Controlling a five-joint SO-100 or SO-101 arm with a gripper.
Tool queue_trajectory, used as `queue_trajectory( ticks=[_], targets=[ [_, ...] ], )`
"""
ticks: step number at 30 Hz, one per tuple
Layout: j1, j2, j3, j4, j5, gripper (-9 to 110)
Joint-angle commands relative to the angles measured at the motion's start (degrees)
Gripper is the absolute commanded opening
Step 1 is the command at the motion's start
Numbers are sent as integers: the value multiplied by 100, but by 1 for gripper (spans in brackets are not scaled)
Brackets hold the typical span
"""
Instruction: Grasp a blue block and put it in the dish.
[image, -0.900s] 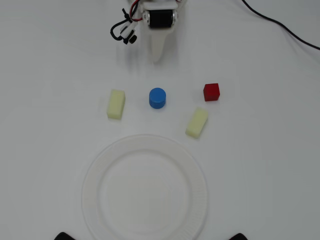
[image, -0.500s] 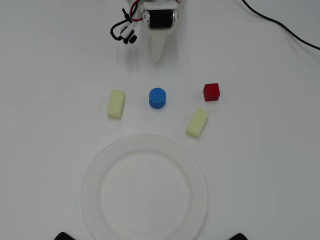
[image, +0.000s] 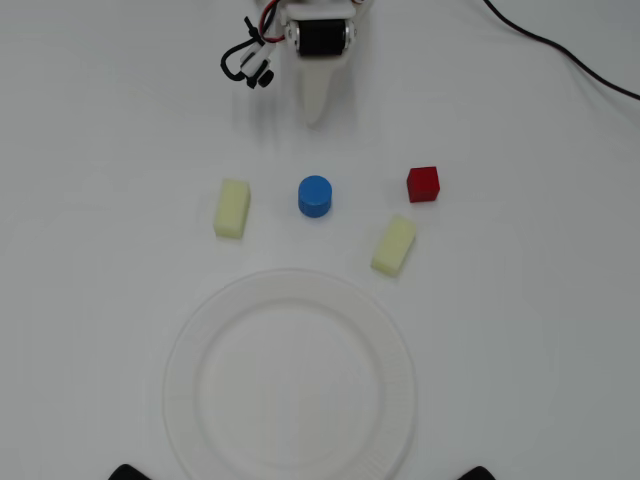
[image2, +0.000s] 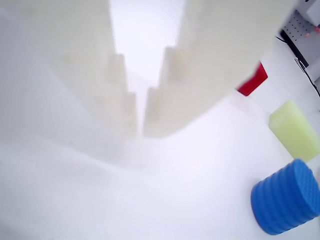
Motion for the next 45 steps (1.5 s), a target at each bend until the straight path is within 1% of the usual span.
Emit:
queue_trajectory(
  ticks=[1,10,13,21,25,30,36,41,45],
  targets=[
    [0,1002,562,316,-26,0],
    [-18,1002,562,316,9,0],
    [0,1002,545,290,-123,0],
    [149,782,-158,290,-290,0],
    [325,-343,-694,-62,-387,0],
    [396,-2733,-2013,-316,-290,0],
    [-53,-4649,-3340,-308,-149,0],
    [-527,-5845,-4307,-272,-9,0],
    [-694,-6732,-5027,-272,18,0]
  ],
)
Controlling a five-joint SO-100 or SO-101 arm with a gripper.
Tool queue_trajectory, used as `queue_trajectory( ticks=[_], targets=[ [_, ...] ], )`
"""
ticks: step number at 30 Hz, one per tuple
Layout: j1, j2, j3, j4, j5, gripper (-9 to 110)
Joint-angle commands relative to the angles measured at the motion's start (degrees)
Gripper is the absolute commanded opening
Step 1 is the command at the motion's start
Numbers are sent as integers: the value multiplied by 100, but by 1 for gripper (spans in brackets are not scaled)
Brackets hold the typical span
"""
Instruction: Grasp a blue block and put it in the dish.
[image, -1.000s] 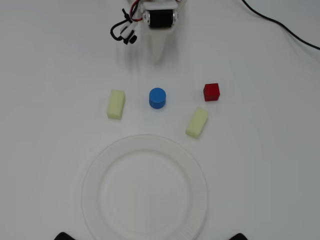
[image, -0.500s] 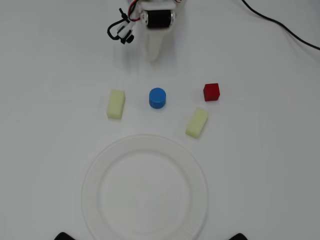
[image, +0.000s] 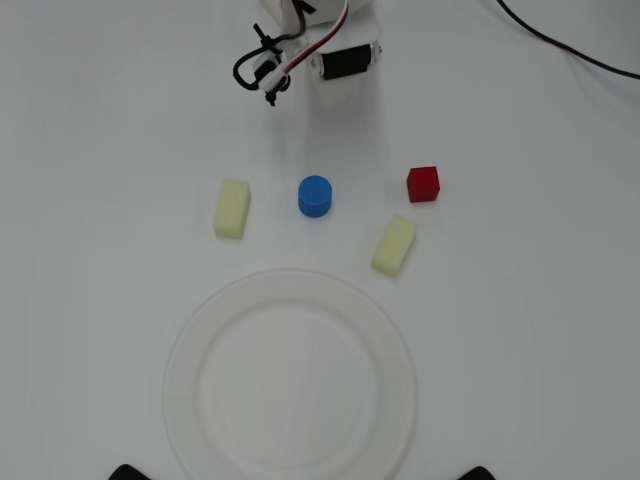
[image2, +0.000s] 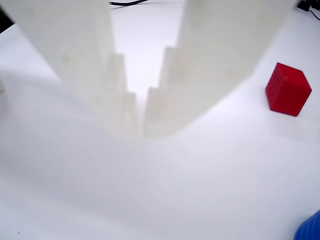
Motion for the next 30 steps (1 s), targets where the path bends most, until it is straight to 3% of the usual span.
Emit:
queue_trajectory(
  ticks=[1,14,22,30],
  targets=[
    [-132,-519,-668,0,26,2],
    [-62,-1802,-1881,-18,-97,35],
    [519,-3076,-2804,-18,-334,36],
    [378,-3498,-2812,-167,-352,31]
  ],
)
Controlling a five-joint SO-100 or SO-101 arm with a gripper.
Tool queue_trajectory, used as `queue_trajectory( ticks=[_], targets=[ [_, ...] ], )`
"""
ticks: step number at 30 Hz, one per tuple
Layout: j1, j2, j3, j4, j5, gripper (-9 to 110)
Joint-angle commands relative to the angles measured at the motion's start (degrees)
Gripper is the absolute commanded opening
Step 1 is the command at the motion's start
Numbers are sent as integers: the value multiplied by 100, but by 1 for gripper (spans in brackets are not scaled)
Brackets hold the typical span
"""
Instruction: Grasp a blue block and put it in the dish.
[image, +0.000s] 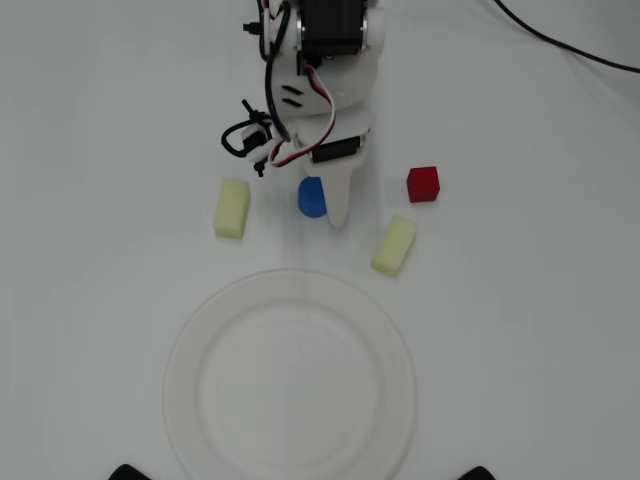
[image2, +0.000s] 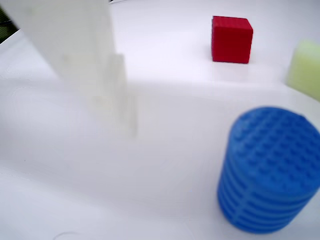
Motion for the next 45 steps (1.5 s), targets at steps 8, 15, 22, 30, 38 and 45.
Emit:
queue_trajectory(
  ticks=[8,15,22,30,38,45],
  targets=[
    [-97,-492,-413,-448,-193,22],
    [18,-853,-791,-448,-334,21],
    [202,-1063,-1037,-439,-483,23],
    [272,-1151,-1002,-378,-492,14],
    [378,-1002,-1204,-378,-343,0],
    [888,167,-1538,-967,-396,0]
  ],
)
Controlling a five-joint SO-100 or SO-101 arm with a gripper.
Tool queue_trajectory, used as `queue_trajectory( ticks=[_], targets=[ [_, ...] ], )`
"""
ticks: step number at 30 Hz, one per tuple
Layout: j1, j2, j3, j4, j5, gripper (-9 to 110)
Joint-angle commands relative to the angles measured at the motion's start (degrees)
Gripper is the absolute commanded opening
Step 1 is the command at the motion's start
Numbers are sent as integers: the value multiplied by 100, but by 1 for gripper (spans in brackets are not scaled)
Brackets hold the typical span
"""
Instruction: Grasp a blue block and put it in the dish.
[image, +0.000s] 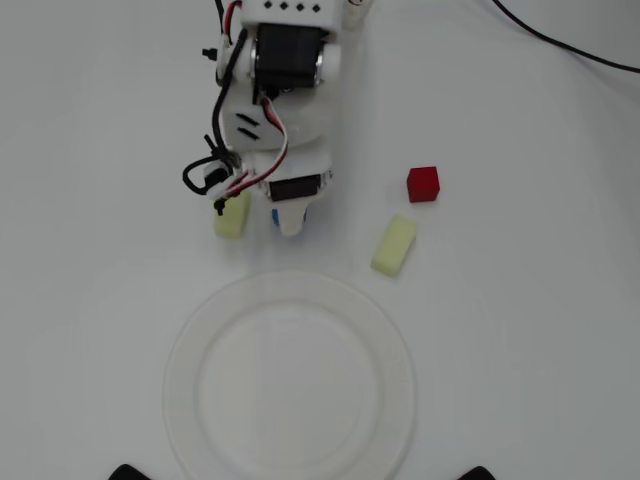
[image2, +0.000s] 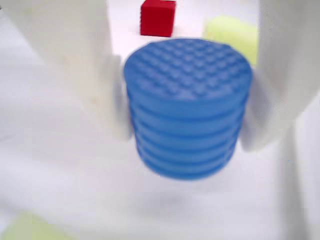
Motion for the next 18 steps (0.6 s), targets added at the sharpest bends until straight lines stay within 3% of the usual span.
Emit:
queue_trajectory(
  ticks=[1,8,18],
  targets=[
    [158,879,-378,-457,-79,0],
    [149,1230,-448,-2013,-519,0],
    [-272,-475,-1986,-2021,-404,0]
  ],
)
